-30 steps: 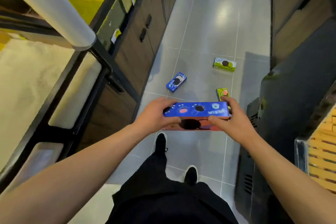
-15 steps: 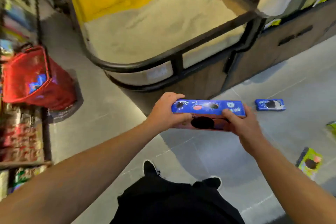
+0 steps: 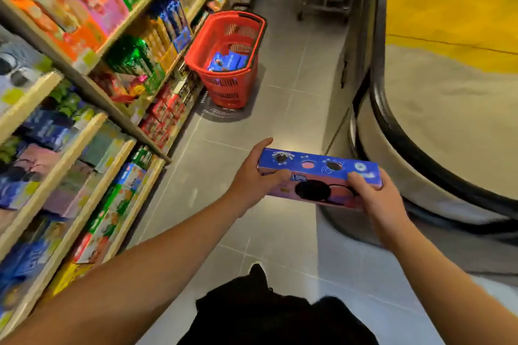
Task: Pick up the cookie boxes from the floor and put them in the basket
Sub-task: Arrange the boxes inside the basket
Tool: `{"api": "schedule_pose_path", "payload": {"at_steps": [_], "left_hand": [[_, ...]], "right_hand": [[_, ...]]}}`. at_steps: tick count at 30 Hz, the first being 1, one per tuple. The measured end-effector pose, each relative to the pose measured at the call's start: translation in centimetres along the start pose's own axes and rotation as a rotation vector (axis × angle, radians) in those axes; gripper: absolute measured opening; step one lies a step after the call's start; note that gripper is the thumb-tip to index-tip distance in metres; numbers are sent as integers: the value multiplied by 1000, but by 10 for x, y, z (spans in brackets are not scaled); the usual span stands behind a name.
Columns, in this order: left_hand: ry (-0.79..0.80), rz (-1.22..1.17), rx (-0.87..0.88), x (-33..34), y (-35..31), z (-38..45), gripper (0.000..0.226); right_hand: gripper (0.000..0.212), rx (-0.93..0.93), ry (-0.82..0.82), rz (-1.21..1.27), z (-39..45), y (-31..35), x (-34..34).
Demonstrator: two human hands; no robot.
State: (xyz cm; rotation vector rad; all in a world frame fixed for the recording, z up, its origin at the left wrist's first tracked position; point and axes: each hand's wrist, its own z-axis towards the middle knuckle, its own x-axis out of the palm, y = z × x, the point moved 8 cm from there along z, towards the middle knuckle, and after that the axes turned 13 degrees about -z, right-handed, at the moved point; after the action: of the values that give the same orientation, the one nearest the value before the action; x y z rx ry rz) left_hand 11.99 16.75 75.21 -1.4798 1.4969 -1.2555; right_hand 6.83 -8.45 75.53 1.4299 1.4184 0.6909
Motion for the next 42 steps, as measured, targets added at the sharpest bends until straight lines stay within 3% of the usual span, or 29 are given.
{"api": "schedule_pose_path", "payload": {"at_steps": [3, 12, 16, 24, 32, 39, 42], "left_hand": [[-64, 2, 10, -42, -13, 20, 74], [-294, -144, -2, -141, -45, 137, 67], [-401, -166, -11, -164, -69, 208, 66], [-546, -239, 12, -195, -113, 323, 65], [-615, -387, -20, -253, -128, 465, 63], [-641, -238, -125, -314, -152, 593, 65], [-646, -306, -160, -332, -156, 634, 48]], "right_hand": [[24, -25, 90, -58, 38, 30, 43], [30, -117, 277, -273, 200, 107, 153], [40, -119, 401, -256, 286, 143, 191], [67, -246, 485, -327, 422, 232, 244], [59, -243, 547, -444, 571, 270, 318], [46, -175, 606, -567, 699, 322, 389], [46, -119, 643, -606, 743, 339, 414]]}}
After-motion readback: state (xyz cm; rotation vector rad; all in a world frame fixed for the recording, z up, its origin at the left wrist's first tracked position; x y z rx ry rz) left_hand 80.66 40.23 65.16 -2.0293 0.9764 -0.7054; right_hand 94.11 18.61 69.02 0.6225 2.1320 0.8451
